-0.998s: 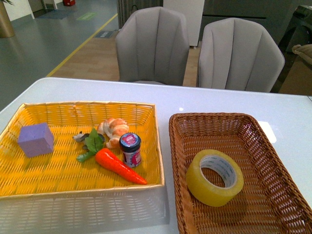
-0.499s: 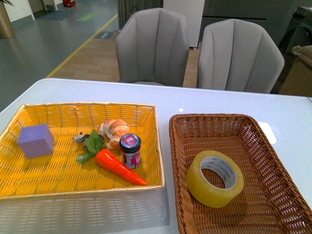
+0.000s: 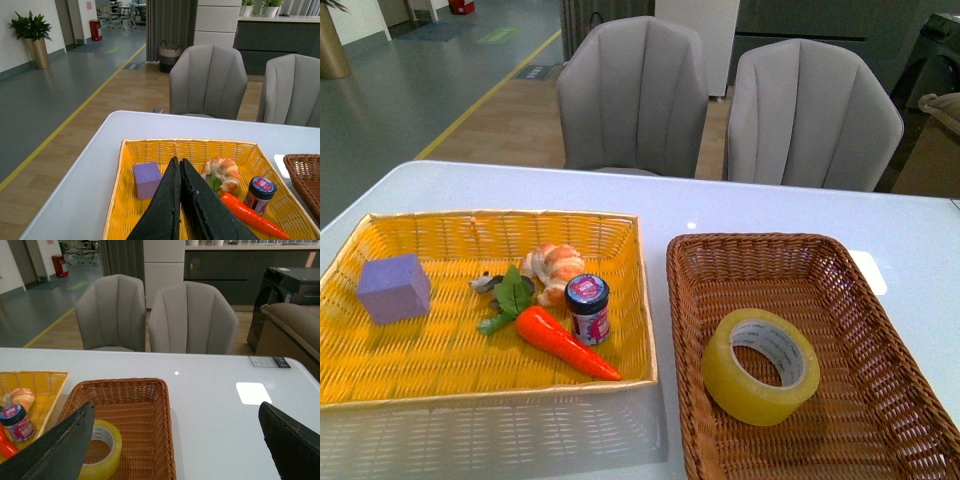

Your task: Move tape to another basket

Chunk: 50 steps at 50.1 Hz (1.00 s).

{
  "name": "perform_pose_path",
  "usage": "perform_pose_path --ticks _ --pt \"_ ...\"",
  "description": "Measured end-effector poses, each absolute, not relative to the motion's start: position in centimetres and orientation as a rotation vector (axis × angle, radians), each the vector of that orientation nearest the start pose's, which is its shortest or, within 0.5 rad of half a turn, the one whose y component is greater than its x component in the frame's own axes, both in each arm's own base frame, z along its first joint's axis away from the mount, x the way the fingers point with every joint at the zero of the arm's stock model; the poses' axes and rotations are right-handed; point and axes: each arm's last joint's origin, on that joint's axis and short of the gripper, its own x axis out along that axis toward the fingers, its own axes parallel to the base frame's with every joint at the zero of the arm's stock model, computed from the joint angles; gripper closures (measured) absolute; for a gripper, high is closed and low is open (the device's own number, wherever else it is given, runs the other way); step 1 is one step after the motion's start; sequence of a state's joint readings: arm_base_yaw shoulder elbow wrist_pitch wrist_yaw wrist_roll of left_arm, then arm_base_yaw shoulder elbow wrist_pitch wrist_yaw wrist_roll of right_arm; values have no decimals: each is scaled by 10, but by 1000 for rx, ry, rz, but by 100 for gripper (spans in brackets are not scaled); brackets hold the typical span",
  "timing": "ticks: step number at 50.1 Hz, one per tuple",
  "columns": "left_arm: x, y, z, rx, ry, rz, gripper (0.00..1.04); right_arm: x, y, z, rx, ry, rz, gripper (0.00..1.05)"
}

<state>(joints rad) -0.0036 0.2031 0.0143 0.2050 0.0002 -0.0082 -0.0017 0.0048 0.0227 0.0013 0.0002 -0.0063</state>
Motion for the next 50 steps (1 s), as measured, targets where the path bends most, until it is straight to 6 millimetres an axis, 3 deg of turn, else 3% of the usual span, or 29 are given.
perform_pose_path --ticks 26,36,48,50 --pt "98 0 167 -9 1 -3 103 97 0 171 -6 -19 -2 9" --pt "98 0 167 -8 1 -3 70 97 0 171 -6 -19 -2 9" --pt "98 0 167 -8 1 -3 10 97 0 171 -6 -19 -2 9" --pt "98 0 167 -6 1 -3 7 97 0 171 -6 -19 -2 9"
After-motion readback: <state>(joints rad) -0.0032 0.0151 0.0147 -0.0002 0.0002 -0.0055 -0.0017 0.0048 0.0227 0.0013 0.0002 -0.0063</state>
